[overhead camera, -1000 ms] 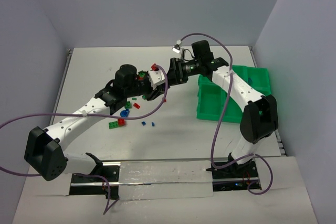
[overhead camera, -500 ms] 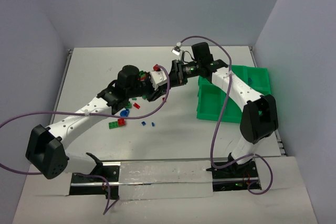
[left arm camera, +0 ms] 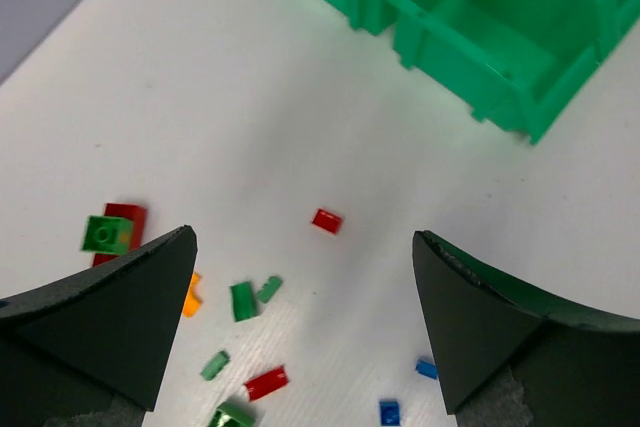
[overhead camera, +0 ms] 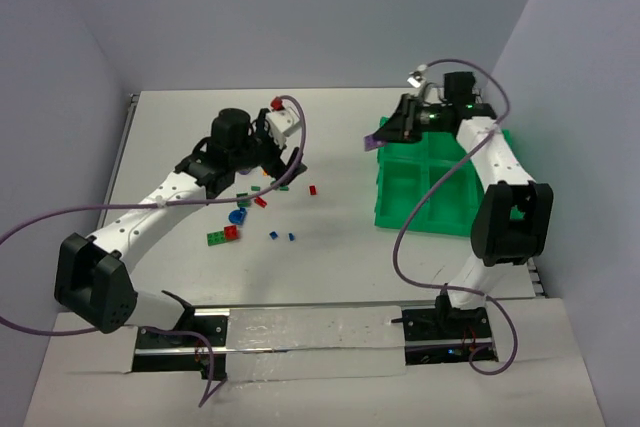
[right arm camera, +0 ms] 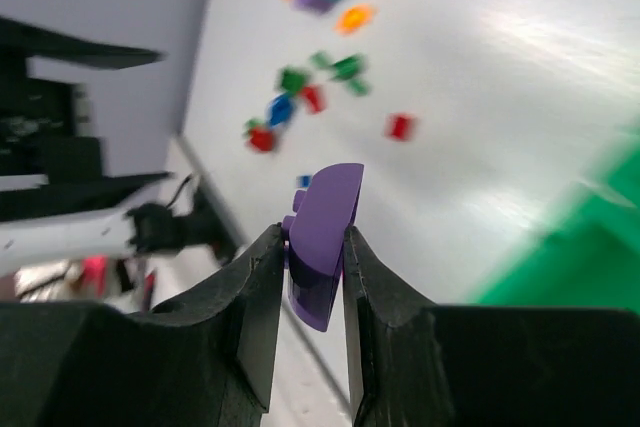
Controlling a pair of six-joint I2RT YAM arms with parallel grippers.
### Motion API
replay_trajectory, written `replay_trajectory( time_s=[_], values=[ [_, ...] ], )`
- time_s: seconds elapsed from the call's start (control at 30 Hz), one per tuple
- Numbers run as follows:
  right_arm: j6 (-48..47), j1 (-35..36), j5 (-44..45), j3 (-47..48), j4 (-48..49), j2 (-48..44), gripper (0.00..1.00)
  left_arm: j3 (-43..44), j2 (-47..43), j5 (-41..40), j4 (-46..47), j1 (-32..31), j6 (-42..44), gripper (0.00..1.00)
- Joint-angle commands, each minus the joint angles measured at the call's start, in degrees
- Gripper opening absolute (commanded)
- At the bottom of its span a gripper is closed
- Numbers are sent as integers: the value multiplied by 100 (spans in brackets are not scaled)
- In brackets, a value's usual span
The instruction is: Sort the legos into containers by color
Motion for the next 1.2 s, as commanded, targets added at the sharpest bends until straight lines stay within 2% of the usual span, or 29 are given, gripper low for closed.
replay_trajectory(
  time_s=[0.0,0.1,0.23,0.47,0.67,0.83,0.9,0.93,0.97,1.07,1.13,1.17],
  values=[
    [-1301,-1321,1018,967,-1172,95,0,675,115,163,-662,260,-155,99],
    [-1718,-1807,2152,1479,-1267,341,0,851,269,-111,-821,314,-587,99],
    [-1953,-1934,2773,1853,-1282,816,0,1184,612,-249,-1066,443,-817,99],
    [-1909,-1849,3186,2324,-999,1591,0,1538,1142,-511,-953,992,-1462,99],
    [-2006,-1637,3730,2185,-671,1775,0,1606,1338,-1561,-770,1072,-1816,99],
    [-2140,-1454,4254,1872,-475,1855,2,1600,1451,-1722,-829,1200,-1901,99],
    [-2162,-1410,4352,1783,-459,1863,9,1696,1584,-1787,-1043,1252,-1798,99],
    [-2157,-1407,4377,1751,-458,1871,17,1759,1651,-1889,-1137,1306,-1742,99],
    [-2155,-1407,4394,1744,-458,1880,19,1793,1712,-1913,-1202,1318,-1690,99],
    [-2155,-1407,4404,1673,-467,1857,46,1839,1901,-1871,-1414,1558,-1471,99],
    [-2155,-1407,4392,1630,-473,1826,56,1783,1933,-1840,-1446,1646,-1336,99],
    [-2155,-1407,4384,1621,-481,1820,58,1755,1941,-1828,-1452,1660,-1328,99]
  ],
)
